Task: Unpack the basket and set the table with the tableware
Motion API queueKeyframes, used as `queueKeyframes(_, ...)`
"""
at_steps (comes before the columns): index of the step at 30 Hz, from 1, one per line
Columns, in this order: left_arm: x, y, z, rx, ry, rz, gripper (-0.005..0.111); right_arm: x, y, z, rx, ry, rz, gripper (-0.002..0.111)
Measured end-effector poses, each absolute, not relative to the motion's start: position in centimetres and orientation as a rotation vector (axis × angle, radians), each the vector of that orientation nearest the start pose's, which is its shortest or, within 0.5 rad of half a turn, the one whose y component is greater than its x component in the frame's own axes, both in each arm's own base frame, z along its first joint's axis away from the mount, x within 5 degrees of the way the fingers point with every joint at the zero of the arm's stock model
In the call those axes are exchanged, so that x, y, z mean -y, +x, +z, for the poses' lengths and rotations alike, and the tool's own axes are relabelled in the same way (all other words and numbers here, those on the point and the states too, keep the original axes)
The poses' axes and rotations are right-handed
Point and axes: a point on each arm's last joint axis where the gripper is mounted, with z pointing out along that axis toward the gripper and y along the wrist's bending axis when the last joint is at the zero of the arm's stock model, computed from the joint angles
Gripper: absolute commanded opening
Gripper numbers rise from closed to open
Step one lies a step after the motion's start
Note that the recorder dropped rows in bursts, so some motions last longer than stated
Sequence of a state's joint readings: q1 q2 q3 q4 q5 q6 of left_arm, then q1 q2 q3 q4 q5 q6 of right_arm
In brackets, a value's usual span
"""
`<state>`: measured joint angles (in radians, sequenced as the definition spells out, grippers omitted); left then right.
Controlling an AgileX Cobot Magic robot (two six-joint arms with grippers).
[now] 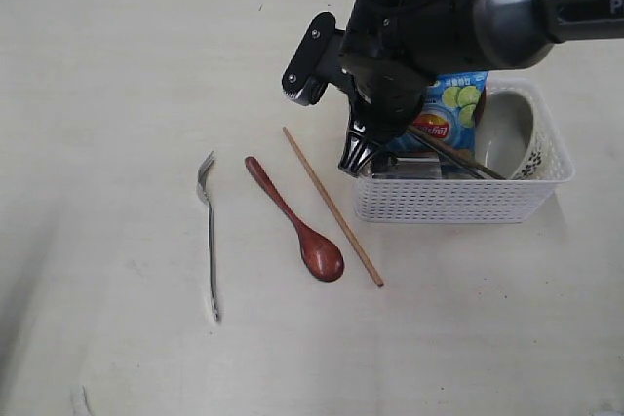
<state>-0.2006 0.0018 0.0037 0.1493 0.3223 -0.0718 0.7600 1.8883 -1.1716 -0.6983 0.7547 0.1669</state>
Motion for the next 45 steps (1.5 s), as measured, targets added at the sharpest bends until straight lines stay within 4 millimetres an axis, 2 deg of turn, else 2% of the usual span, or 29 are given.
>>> queueKeyframes(8,0.7,5.4,18.3,-1.796,0.211,-0.050,0.000,-22.3,29.3,17.3,-2.322,-1.372,-0.534,0.000)
queueKeyframes(11,0.7,5.4,18.3,-1.796,0.211,-0.050,0.000,-22.2,29.2,18.0,-2.308,-1.358,-0.522,0.000)
queueKeyframes(26,0.7,5.4,18.3,-1.796,0.211,-0.050,0.000,-21.4,28.1,24.5,-2.183,-1.215,-0.409,0.000)
queueKeyframes(30,0.7,5.4,18.3,-1.796,0.211,-0.050,0.000,-21.3,27.9,27.0,-2.135,-1.130,-0.348,0.000)
queueKeyframes(34,0.7,5.4,18.3,-1.796,0.211,-0.050,0.000,-21.7,27.9,30.3,-2.101,-1.009,-0.230,0.000)
queueKeyframes(38,0.7,5.4,18.3,-1.796,0.211,-0.050,0.000,-22.6,27.7,33.0,-2.124,-0.877,-0.036,0.000)
queueKeyframes(42,0.7,5.4,18.3,-1.796,0.211,-0.050,0.000,-23.7,27.2,34.8,-2.174,-0.761,0.202,0.000)
queueKeyframes(45,0.7,5.4,18.3,-1.796,0.211,-0.050,0.000,-24.7,26.4,35.3,-2.220,-0.726,0.411,0.000)
